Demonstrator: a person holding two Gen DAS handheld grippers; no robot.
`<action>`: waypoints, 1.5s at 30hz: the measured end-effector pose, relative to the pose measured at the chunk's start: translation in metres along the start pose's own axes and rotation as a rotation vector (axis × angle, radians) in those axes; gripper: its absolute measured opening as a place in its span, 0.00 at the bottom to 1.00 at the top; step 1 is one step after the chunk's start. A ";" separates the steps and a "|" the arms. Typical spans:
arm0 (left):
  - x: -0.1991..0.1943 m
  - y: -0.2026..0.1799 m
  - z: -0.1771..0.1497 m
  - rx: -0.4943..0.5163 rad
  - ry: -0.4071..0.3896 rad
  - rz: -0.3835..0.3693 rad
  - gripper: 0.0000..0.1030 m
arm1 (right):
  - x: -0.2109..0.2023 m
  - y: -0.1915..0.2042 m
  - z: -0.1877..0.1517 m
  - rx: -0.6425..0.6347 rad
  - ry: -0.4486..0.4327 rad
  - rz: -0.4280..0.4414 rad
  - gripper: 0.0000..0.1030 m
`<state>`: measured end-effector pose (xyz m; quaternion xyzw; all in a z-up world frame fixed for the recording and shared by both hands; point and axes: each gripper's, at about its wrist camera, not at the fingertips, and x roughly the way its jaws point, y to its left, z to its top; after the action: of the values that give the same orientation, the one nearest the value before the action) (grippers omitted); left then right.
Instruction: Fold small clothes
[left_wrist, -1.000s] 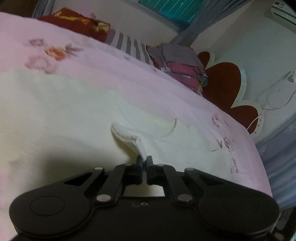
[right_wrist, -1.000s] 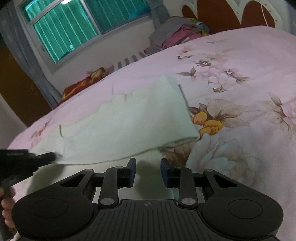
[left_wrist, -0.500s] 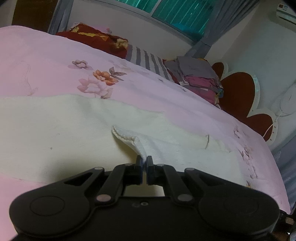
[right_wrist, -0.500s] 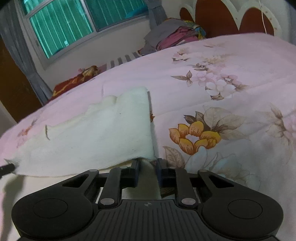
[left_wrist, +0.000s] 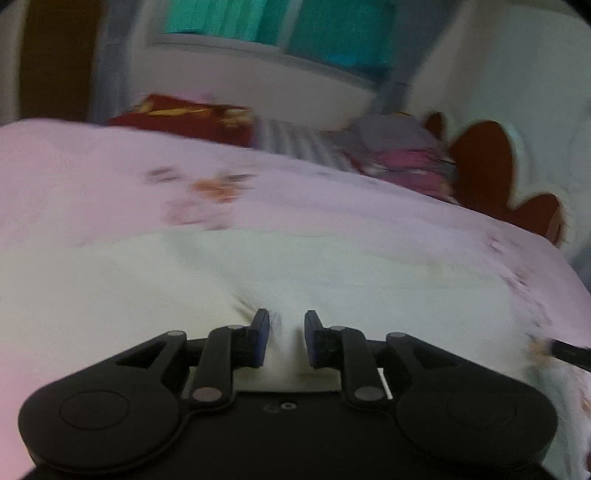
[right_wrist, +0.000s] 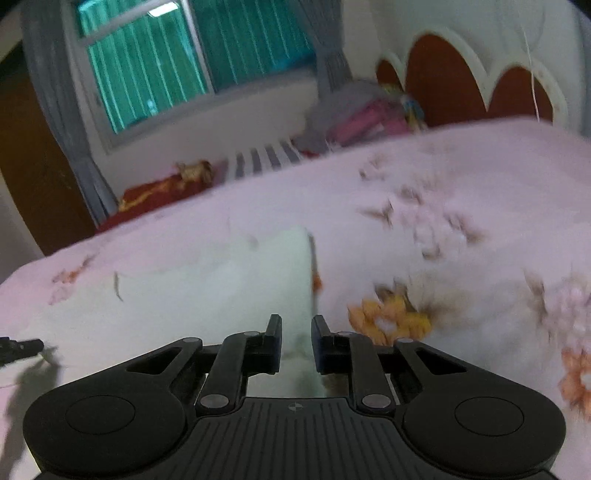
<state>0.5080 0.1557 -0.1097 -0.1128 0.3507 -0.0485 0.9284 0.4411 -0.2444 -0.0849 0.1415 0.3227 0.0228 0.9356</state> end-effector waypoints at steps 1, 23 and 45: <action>0.005 -0.016 0.000 0.035 0.006 -0.025 0.22 | 0.006 0.005 0.002 -0.003 0.018 0.016 0.18; 0.056 -0.024 0.009 0.052 0.036 0.049 0.36 | 0.099 0.041 0.009 -0.132 0.128 0.065 0.01; 0.027 -0.023 -0.021 0.085 0.048 0.061 0.39 | 0.068 0.000 0.000 -0.149 0.166 -0.018 0.01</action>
<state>0.5145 0.1251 -0.1366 -0.0610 0.3738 -0.0376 0.9247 0.4952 -0.2352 -0.1257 0.0663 0.3980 0.0497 0.9136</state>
